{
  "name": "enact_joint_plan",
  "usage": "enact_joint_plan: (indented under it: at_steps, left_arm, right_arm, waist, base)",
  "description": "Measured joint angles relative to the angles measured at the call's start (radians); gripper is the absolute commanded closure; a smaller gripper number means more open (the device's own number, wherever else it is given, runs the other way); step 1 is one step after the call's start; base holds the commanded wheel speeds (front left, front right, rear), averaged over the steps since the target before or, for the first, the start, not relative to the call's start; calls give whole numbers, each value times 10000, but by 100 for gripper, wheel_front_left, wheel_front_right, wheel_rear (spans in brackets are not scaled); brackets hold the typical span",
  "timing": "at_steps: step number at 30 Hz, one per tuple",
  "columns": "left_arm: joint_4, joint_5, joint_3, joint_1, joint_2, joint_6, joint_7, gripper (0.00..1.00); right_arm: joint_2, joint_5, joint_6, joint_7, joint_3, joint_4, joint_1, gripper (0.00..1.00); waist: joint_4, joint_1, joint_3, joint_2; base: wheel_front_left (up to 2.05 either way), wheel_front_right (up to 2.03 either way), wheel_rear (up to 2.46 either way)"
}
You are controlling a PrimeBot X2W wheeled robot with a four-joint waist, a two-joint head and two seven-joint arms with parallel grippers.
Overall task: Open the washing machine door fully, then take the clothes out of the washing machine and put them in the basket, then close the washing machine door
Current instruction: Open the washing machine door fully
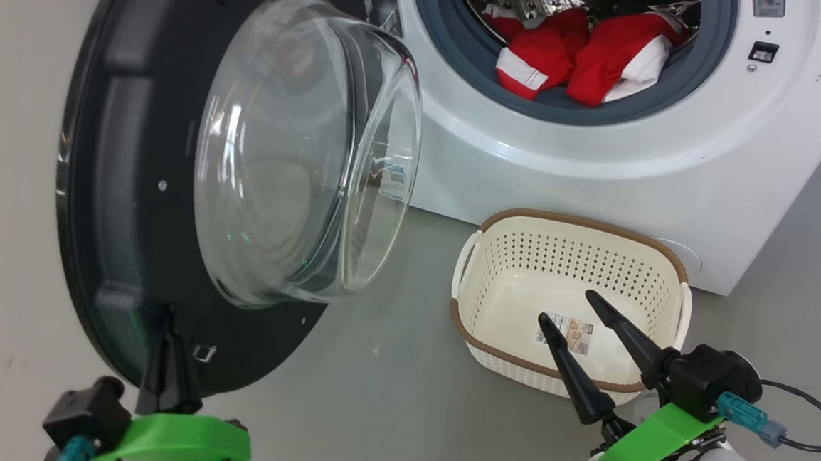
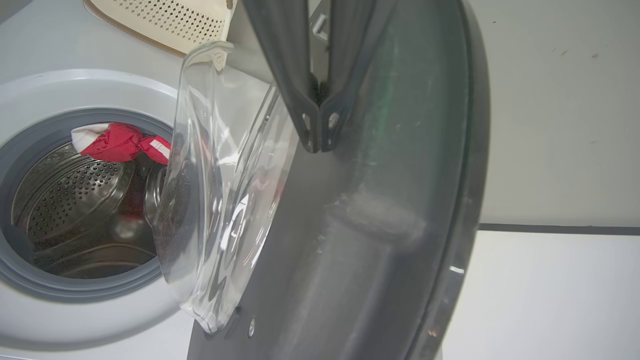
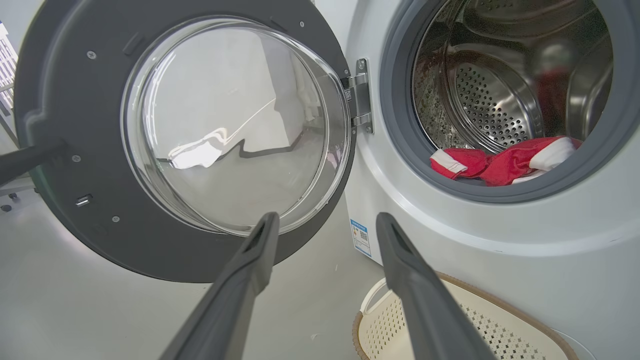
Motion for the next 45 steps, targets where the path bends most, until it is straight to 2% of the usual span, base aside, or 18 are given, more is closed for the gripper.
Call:
enact_joint_plan:
  at_steps: [7, 28, 45]
  left_arm:
    - [593, -52, 510, -603, -86, -199, -2, 100]
    - [2581, 454, 1956, -2012, -510, -1319, -4, 100]
    - [3586, 1409, 3323, -2815, -581, -1758, -4, 100]
  right_arm:
    - [0, -107, 0, 0, 42, 36, -4, 0]
    - [-4, -424, 0, 0, 82, 36, -41, 0]
    - [-10, -546, 0, 35, 174, -8, -152, 0]
  waist:
    - [4, 0, 183, 0]
    - [-84, 0, 610, 0]
    - [-239, 0, 873, 0]
  base:
    - [0, 0, 0]
    - [0, 0, 0]
    - [0, 0, 0]
